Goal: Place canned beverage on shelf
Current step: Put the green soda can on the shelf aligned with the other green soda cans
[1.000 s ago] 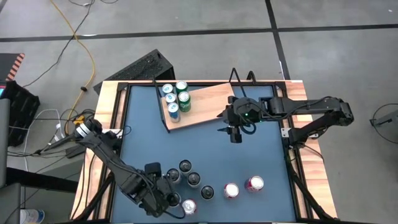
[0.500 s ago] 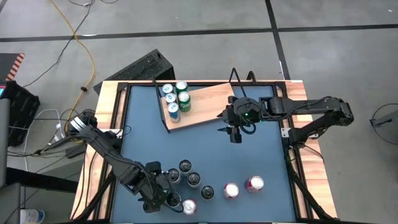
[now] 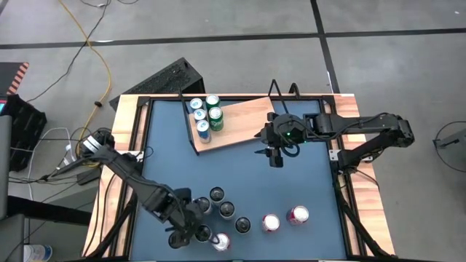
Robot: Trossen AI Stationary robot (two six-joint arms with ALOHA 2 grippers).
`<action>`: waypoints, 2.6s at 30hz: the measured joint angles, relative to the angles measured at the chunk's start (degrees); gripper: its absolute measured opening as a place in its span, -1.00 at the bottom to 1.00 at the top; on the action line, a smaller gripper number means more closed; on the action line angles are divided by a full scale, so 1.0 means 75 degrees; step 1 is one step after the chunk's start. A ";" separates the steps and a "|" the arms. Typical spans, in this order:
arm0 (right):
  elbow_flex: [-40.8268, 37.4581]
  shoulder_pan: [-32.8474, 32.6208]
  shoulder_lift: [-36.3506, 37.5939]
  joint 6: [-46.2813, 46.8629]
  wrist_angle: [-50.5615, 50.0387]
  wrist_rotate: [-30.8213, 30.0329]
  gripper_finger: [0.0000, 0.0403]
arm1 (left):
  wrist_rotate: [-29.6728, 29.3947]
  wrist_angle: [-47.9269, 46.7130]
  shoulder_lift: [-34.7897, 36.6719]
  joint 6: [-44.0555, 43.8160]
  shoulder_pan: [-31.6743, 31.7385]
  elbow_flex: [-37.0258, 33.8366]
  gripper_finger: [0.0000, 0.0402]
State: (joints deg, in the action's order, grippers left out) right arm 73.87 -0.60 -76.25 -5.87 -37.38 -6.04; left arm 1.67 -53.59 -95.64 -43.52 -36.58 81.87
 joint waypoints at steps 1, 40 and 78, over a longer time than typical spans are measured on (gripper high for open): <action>0.0000 0.0000 0.0000 -0.0002 -0.0016 0.0000 0.27 | 0.0112 0.0004 0.0000 -0.0111 0.0030 0.0000 0.57; 0.0000 0.0102 0.0000 -0.0082 -0.0285 -0.0211 0.27 | 0.0898 0.0097 -0.0012 -0.0706 0.0547 -0.0003 0.57; 0.0000 0.0099 -0.0003 -0.0064 -0.0280 -0.0172 0.27 | 0.0206 -0.1473 -0.0006 0.2129 0.0854 0.0757 0.87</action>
State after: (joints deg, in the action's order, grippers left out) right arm 73.87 0.14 -76.27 -6.35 -39.47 -7.33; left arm 3.22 -64.64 -95.68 -27.55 -30.17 87.54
